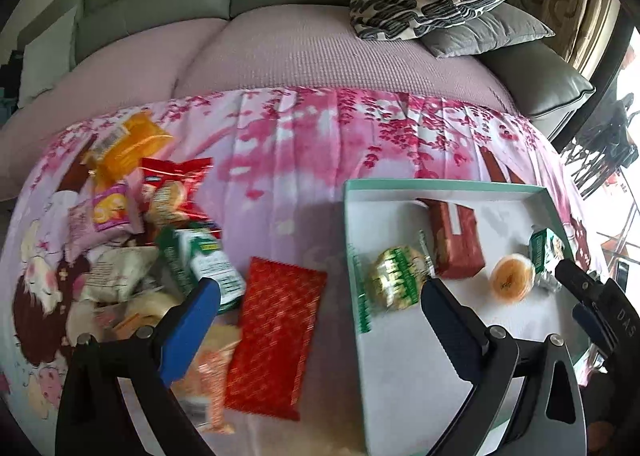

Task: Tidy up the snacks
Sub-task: 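Move both open tools from the tray back over the snack pile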

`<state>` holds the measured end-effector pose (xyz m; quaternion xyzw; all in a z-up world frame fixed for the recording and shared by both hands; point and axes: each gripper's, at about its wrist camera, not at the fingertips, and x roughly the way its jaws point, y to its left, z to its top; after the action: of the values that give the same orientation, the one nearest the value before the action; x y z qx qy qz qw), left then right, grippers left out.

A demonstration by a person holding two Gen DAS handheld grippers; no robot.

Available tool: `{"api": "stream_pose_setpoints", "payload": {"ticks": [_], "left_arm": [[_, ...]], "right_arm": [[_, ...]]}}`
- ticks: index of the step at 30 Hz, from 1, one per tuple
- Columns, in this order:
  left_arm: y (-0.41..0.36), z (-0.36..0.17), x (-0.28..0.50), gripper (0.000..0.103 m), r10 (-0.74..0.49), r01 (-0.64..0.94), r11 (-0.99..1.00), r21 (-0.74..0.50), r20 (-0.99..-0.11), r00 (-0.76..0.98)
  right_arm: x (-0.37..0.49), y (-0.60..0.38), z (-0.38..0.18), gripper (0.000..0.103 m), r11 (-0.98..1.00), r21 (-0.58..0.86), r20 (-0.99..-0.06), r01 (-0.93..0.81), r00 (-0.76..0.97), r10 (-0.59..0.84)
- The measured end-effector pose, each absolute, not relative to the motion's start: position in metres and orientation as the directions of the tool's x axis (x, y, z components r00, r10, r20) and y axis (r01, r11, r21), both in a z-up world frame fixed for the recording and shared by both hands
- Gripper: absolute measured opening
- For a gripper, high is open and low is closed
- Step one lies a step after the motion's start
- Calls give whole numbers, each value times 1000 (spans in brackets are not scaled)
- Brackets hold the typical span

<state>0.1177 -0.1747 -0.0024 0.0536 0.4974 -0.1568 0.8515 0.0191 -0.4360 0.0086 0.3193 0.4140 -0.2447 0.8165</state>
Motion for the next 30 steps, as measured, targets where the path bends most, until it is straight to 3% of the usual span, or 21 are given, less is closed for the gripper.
{"api": "stream_pose_setpoints", "payload": {"ticks": [9,30], "left_arm": [[-127,3,96,100,-104,244,969,29,-852,514],[-12,-14,83,100,85,-46,996,72,-898,432]], "right_arm": [[17,-410,17,103,732,278,-835,622,533,-136],[40,-266,39,103,926,125,-817,356,567,-108]]}}
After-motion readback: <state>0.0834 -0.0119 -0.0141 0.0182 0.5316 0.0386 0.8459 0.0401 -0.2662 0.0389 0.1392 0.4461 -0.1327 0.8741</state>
